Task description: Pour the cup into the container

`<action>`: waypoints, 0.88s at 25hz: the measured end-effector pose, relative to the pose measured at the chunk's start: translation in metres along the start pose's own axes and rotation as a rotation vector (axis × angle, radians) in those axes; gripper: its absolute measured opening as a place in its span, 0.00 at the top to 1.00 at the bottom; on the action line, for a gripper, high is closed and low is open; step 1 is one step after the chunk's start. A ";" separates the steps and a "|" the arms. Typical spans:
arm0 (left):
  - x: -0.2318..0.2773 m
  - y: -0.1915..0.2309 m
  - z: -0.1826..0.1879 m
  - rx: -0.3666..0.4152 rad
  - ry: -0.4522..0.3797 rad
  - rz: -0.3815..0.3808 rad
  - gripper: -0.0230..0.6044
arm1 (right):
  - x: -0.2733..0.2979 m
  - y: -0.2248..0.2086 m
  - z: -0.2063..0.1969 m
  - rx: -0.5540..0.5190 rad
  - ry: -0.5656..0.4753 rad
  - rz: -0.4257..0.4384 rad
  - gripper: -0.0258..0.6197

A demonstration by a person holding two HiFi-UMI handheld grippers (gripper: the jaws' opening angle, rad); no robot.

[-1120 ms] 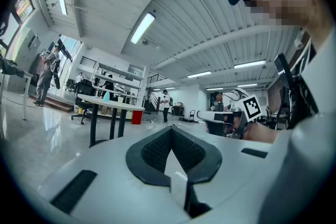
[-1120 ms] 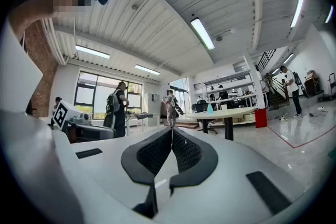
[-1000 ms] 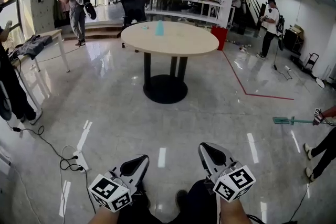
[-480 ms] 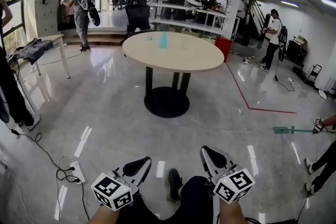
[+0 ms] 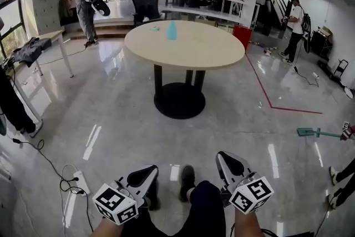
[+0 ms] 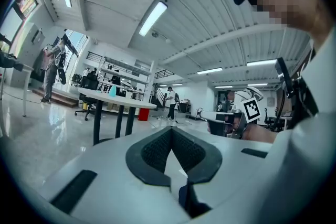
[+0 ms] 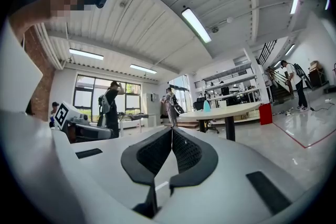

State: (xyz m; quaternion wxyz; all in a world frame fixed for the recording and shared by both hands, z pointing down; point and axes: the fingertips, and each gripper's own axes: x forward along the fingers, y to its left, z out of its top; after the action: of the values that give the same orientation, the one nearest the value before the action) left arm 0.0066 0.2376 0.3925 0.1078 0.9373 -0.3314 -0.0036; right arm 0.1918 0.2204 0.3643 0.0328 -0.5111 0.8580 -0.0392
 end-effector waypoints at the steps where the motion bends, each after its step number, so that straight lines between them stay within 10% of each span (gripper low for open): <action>1: 0.000 0.004 -0.002 -0.006 0.004 0.011 0.97 | 0.005 -0.003 0.001 0.003 0.002 0.003 0.95; 22: 0.145 0.139 0.073 0.003 -0.093 -0.008 0.97 | 0.176 -0.106 0.044 -0.060 -0.040 0.028 0.95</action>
State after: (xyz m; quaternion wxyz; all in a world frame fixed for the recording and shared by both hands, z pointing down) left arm 0.0273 0.0275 0.3591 0.0908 0.9376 -0.3324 -0.0470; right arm 0.2051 0.0142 0.3287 0.0352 -0.5005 0.8650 -0.0027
